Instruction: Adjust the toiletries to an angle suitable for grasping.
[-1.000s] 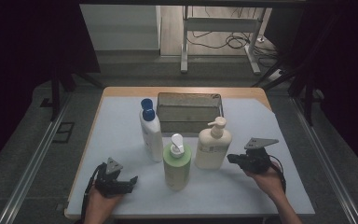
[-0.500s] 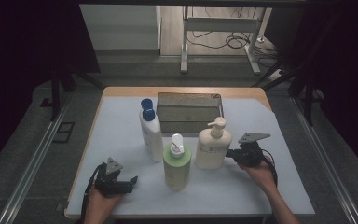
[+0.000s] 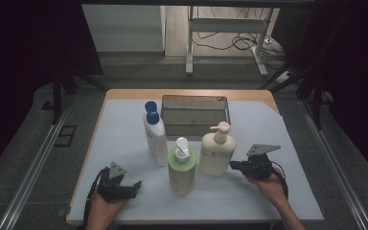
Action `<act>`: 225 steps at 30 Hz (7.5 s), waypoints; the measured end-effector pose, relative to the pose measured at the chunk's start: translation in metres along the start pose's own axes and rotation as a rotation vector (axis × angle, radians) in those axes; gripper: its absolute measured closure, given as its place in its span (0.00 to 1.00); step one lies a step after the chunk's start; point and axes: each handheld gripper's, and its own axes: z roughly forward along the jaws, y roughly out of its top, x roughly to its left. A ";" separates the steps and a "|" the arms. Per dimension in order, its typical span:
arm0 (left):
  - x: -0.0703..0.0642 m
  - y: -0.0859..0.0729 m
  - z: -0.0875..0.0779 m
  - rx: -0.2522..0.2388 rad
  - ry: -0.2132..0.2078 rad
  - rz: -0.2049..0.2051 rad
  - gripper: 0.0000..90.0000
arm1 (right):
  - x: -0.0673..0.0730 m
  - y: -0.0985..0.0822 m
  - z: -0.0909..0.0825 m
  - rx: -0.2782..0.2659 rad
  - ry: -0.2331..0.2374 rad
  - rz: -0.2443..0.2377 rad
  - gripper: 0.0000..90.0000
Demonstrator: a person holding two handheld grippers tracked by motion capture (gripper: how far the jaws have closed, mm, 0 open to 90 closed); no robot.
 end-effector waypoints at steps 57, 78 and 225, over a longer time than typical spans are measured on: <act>0.000 0.000 0.000 -0.001 0.000 -0.001 0.14 | 0.039 0.066 -0.024 -0.046 0.005 -0.105 0.18; 0.000 0.000 0.000 -0.001 -0.001 -0.001 0.14 | 0.041 0.087 -0.004 -0.064 0.041 -0.134 0.31; 0.000 0.000 0.000 -0.001 -0.005 -0.005 0.13 | 0.009 0.277 0.099 -0.187 -0.246 -0.029 0.41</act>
